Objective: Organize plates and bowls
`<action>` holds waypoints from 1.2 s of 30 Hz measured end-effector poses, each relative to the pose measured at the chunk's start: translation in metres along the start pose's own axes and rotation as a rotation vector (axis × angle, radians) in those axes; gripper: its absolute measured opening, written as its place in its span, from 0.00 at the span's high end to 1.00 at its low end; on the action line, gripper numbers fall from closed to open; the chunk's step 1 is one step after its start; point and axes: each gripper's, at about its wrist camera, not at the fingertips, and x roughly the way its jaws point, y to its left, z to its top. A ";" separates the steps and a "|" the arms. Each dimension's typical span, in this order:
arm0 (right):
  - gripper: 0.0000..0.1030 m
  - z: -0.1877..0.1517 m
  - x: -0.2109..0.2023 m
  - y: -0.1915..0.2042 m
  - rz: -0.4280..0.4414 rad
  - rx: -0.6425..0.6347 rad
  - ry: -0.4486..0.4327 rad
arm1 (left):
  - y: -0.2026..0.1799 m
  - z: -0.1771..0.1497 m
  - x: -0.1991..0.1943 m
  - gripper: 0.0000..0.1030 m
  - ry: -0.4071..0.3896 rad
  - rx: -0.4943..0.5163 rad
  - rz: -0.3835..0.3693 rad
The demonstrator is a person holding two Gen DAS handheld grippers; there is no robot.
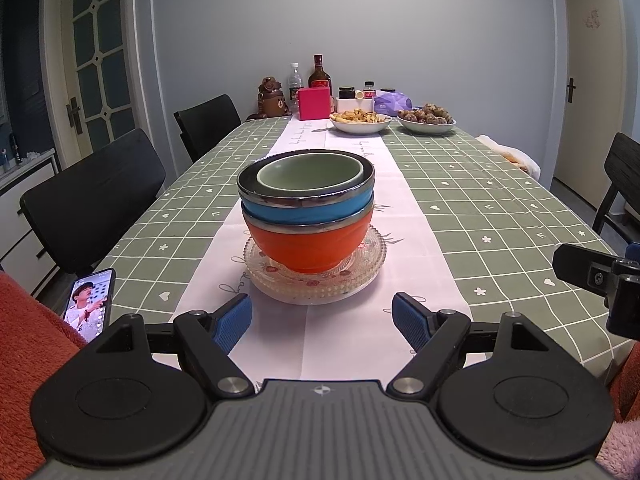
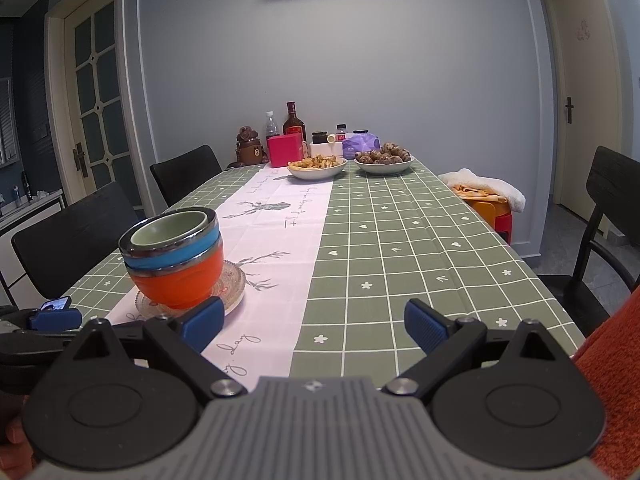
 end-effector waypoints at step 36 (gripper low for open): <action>0.08 -0.001 0.000 0.001 0.003 0.003 0.003 | -0.001 -0.001 0.000 0.09 0.001 -0.009 0.003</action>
